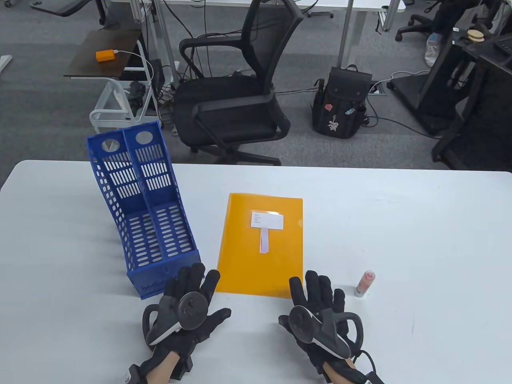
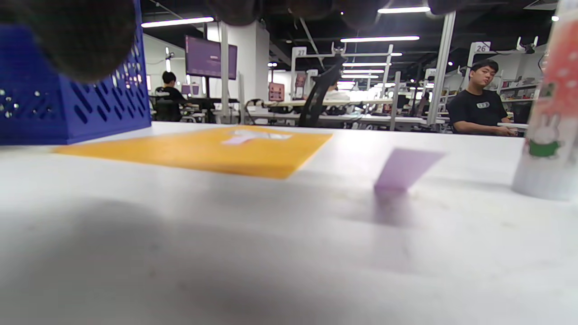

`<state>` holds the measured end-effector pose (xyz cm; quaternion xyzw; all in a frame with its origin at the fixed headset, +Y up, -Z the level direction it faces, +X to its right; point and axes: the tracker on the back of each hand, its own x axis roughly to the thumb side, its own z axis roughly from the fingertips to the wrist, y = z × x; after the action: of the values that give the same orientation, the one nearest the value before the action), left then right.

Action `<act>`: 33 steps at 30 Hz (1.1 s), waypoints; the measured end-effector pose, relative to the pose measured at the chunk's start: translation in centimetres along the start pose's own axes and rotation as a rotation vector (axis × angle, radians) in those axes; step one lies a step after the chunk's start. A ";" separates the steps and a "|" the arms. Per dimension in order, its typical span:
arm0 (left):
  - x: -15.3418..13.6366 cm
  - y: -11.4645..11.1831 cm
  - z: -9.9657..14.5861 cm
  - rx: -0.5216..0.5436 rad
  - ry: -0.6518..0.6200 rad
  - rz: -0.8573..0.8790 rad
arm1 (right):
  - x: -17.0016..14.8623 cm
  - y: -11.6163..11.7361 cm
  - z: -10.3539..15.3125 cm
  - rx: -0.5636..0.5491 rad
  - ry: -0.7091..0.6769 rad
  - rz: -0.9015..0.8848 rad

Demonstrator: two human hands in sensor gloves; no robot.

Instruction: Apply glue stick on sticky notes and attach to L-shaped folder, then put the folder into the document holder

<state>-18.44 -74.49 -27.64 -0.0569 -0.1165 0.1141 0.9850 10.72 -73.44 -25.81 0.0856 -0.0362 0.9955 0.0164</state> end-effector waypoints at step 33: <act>-4.3 2.1 1.0 0.173 0.038 0.293 | 4.8 4.6 -11.7 0.351 0.115 0.063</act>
<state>-23.17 -73.38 -27.92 0.0098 -0.0779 0.2652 0.9610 3.86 -77.03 -36.82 0.0291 0.1364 0.9898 -0.0280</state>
